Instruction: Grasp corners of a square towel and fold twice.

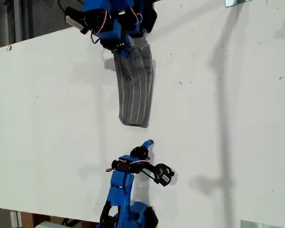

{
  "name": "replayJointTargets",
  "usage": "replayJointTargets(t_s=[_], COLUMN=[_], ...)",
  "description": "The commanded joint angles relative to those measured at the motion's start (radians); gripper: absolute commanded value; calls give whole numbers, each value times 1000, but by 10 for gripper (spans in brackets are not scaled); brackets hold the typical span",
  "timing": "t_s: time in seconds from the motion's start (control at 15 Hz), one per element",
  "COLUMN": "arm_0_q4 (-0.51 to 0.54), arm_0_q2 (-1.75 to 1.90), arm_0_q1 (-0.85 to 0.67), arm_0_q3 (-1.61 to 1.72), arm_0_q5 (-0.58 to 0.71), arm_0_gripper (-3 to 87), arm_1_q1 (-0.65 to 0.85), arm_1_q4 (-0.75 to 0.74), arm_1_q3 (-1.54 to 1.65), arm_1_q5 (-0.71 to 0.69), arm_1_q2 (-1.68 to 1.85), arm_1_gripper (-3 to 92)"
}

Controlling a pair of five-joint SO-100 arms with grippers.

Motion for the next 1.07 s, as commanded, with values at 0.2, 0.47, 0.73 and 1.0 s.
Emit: replayJointTargets(t_s=[0.2,0.47,0.73,1.0], arm_0_q4=[-3,95,2,313], arm_0_q2=[-54,106,1301,2051], arm_0_q1=[-84,-81,-160,-58], arm_0_q3=[-18,103,893,1094], arm_0_q5=[37,-37,-87,-239], arm_0_gripper=[300,300,300,297], arm_1_q1=[149,192,192,143], arm_1_q4=[84,92,26,-80], arm_1_q3=[-288,-626,-647,-841], arm_1_q5=[-287,-548,-563,-765], arm_1_q2=[-143,-531,-604,-784], arm_1_gripper=[-1,-1,-1,-1])
